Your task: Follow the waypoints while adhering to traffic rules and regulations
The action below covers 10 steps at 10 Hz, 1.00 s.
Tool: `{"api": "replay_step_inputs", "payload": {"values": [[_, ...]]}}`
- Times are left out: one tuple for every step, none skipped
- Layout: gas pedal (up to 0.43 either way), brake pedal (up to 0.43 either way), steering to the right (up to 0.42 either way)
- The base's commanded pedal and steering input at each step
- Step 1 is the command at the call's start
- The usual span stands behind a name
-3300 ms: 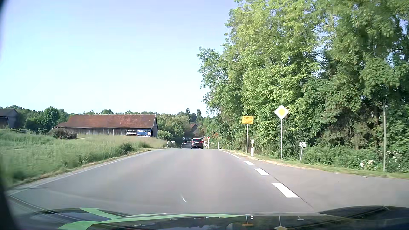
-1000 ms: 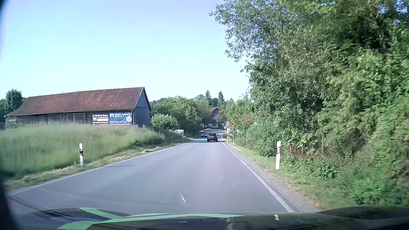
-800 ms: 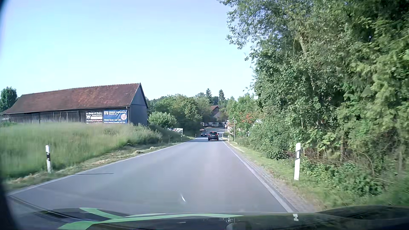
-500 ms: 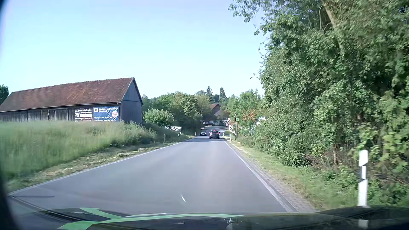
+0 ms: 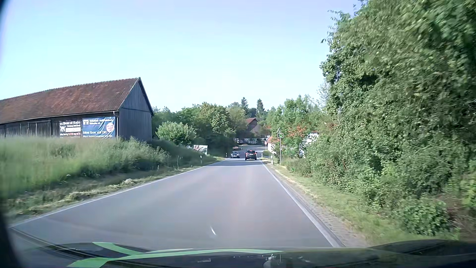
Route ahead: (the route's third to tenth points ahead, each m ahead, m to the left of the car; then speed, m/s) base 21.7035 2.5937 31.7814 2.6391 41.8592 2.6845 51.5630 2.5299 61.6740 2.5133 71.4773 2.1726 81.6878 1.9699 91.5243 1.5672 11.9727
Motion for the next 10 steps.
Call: {"api": "replay_step_inputs", "payload": {"values": [[0.020,0.000,-0.004],[0.028,0.000,-0.004],[0.047,0.000,-0.009],[0.059,0.000,-0.011],[0.059,0.000,-0.013],[0.059,0.000,-0.013],[0.067,0.000,-0.013],[0.067,0.000,-0.012],[0.067,0.000,-0.012],[0.079,0.000,-0.012]]}}
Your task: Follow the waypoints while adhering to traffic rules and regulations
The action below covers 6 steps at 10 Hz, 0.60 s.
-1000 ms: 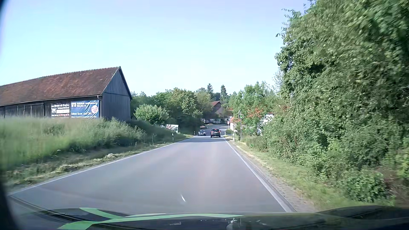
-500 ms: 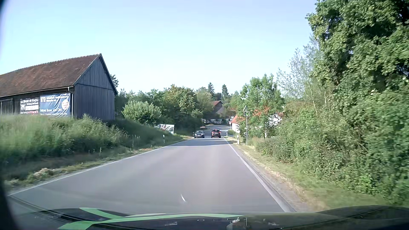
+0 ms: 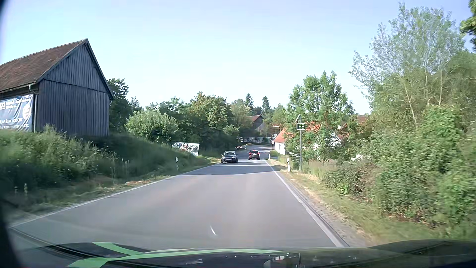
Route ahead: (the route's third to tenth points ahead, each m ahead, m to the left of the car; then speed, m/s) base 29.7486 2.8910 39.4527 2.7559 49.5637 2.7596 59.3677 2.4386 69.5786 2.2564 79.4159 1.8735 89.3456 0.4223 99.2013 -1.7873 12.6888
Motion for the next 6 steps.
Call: {"api": "replay_step_inputs", "payload": {"values": [[0.079,0.000,-0.010],[0.047,0.000,-0.008],[0.000,0.000,-0.006],[0.000,0.000,-0.003],[0.000,0.000,0.000],[0.000,0.000,0.003]]}}
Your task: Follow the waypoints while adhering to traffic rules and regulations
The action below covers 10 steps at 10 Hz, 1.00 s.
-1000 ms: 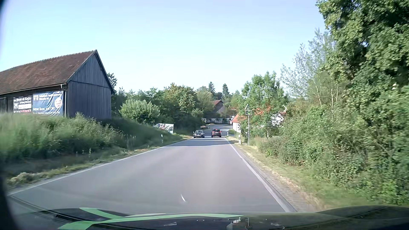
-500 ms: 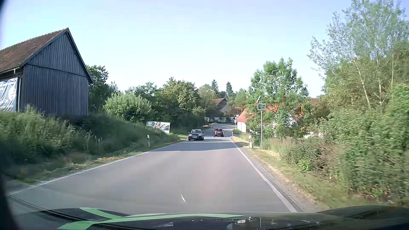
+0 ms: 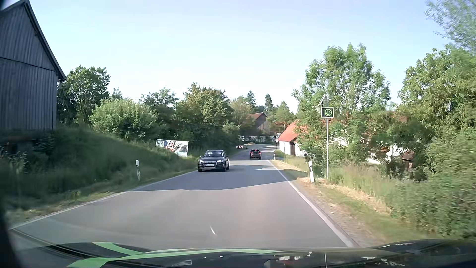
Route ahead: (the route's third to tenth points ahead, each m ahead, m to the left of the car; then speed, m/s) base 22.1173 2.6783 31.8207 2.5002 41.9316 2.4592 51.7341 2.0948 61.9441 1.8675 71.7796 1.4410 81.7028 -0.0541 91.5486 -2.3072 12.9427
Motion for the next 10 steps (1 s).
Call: {"api": "replay_step_inputs", "payload": {"values": [[0.000,0.000,0.003],[0.000,0.000,0.002],[0.000,0.000,0.001],[0.000,0.000,-0.001],[0.000,0.000,-0.002],[0.000,0.000,-0.002],[0.000,0.000,-0.002],[0.000,0.000,-0.003],[0.000,0.000,-0.004],[0.000,0.000,-0.005]]}}
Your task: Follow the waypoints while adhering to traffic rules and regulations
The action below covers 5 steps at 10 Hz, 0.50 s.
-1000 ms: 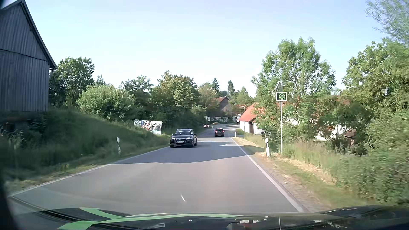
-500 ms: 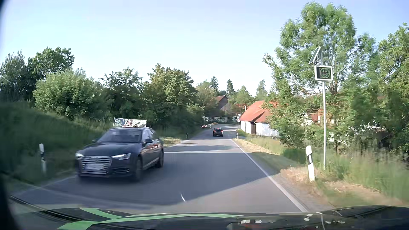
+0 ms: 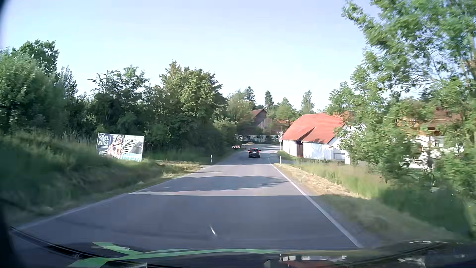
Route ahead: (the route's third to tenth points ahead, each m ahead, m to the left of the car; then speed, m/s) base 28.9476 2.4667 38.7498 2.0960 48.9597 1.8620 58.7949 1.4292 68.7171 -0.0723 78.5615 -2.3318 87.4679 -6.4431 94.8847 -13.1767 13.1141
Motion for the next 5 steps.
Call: {"api": "replay_step_inputs", "payload": {"values": [[0.000,0.000,-0.006],[0.000,0.000,-0.006],[0.000,0.000,-0.006],[0.000,0.000,-0.006],[0.000,0.000,-0.006]]}}
